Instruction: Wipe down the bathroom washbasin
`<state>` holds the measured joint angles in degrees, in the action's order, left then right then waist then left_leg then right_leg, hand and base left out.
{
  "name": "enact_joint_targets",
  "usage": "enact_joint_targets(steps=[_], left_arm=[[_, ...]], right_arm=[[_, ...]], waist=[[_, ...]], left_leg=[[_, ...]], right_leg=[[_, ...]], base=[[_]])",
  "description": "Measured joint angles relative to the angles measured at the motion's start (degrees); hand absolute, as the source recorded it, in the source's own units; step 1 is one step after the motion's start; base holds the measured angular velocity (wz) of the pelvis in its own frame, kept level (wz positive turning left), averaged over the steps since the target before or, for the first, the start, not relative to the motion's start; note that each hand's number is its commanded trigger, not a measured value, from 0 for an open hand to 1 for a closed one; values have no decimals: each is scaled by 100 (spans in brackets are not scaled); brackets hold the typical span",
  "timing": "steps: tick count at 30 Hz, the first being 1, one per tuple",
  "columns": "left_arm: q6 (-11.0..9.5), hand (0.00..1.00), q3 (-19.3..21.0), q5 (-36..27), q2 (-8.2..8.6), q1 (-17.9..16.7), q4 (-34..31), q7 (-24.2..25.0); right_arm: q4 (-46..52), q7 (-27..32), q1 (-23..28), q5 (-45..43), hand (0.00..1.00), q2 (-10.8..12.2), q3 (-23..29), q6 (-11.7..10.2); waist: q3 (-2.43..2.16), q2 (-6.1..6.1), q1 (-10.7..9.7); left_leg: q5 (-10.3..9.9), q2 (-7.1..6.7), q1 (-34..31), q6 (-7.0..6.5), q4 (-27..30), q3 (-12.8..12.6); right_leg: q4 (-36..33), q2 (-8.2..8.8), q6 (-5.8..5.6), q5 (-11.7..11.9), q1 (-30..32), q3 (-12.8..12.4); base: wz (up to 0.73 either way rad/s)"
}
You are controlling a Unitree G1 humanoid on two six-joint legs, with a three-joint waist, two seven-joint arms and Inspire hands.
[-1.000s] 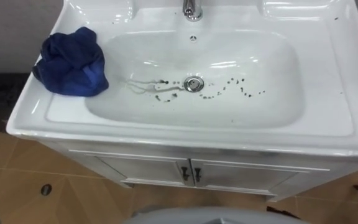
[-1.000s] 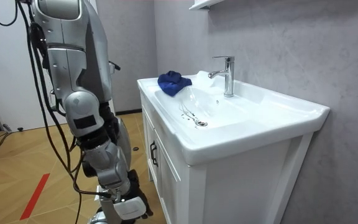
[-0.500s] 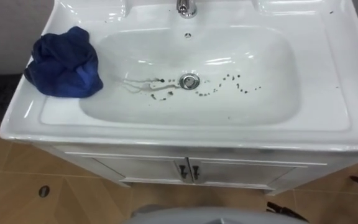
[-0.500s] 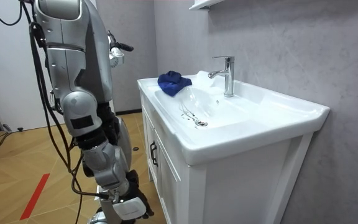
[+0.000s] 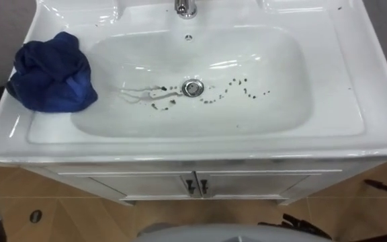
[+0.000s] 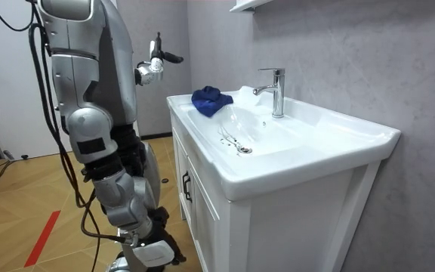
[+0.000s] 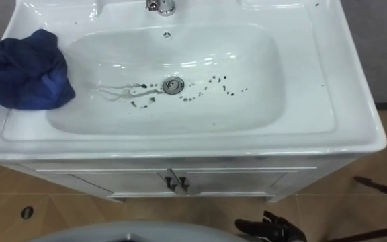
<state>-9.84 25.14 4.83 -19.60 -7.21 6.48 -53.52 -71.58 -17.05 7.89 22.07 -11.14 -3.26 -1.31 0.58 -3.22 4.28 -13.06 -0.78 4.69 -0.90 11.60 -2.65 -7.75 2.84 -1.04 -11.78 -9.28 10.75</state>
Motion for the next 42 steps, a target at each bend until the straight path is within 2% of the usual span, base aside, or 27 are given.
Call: enact_joint_targets(steps=[5,10,14,19,26,31,35,40,42], left_arm=[[6,0,-346,234,338,-52,18,245],[9,0,-747,281,387,-63,172,396],[27,0,-924,448,511,-63,426,594],[67,0,-963,507,521,-63,548,758],[67,0,-971,986,522,-63,549,925],[64,0,-975,1112,522,-63,549,944],[63,0,-1030,1110,522,-63,550,956],[56,0,-1280,1117,537,-63,552,927],[56,0,-1518,1118,546,-63,609,926]], right_arm=[[22,-16,-1,17,0,0,7,-9],[27,-26,10,87,0,-15,3,-8],[-26,-115,-11,165,0,-20,0,-11],[-204,-199,-121,189,0,-13,7,-20],[-259,-258,-128,190,0,-12,15,-73],[-336,-313,-168,190,0,-13,40,-119],[-390,-333,-185,270,0,-12,58,-129],[-394,-354,-203,270,0,-12,52,-183],[-396,-353,-224,271,0,-12,29,-182]], waist=[[-5,-3,-87],[-19,-21,-106],[-19,-5,-179],[-19,18,-284],[-17,35,-337],[-14,32,-415],[-12,28,-459],[-6,30,-489],[-5,32,-523]], left_leg=[[0,6,1,0,9,6],[0,12,36,1,6,-40],[0,9,108,0,-13,-40],[0,10,108,1,-12,-49],[0,11,116,1,-10,-54],[0,22,179,0,-44,-141],[0,30,205,0,-78,-191],[0,30,202,1,-84,-195],[0,31,200,0,-90,-202]], right_leg=[[4,-5,0,0,-4,5],[2,-7,0,0,-11,-54],[4,-5,0,0,-76,-55],[5,-7,0,0,-77,-65],[7,-8,0,0,-80,-109],[4,-12,0,1,-94,-155],[3,-24,-3,3,-82,-273],[4,-26,-4,4,-73,-274],[4,-27,-4,4,-67,-278]], base=[[-1],[-5],[0],[0],[0],[-9],[-7],[0],[0]])
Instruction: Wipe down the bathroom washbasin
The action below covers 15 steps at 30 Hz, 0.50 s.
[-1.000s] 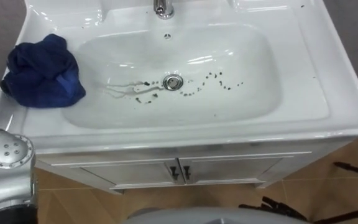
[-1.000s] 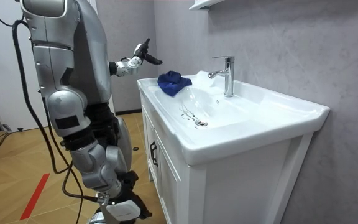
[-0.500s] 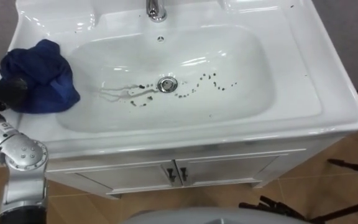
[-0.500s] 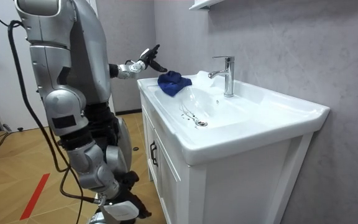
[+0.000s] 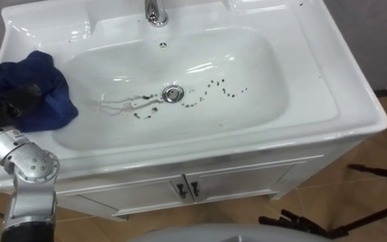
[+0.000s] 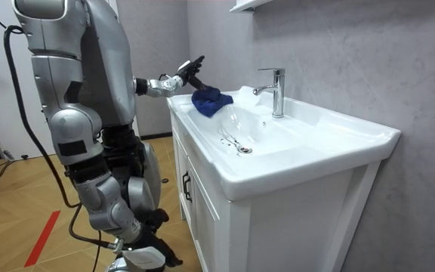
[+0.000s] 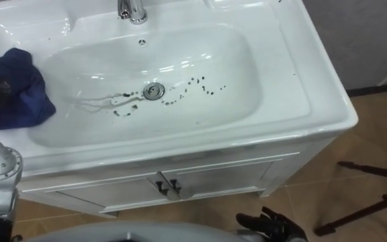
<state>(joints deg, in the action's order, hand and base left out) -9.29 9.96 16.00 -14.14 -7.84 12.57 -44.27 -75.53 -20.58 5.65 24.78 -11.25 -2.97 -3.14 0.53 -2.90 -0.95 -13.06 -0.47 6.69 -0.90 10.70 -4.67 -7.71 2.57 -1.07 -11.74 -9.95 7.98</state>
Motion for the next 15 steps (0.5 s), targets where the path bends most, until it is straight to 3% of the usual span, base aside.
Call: enact_joint_targets(steps=[6,15], left_arm=[[0,0,-369,116,14,0,71,73],[24,0,-456,209,16,-1,333,314]], right_arm=[[43,0,-1,-6,0,4,-12,2],[46,-4,17,-2,0,-1,-14,25]], waist=[[-2,0,-64],[-31,8,-38]], left_leg=[[0,3,0,0,-1,-4],[0,16,64,1,0,-85]], right_leg=[[3,-4,0,0,9,-8],[-7,-9,2,1,-16,-53]], base=[[0],[-3]])
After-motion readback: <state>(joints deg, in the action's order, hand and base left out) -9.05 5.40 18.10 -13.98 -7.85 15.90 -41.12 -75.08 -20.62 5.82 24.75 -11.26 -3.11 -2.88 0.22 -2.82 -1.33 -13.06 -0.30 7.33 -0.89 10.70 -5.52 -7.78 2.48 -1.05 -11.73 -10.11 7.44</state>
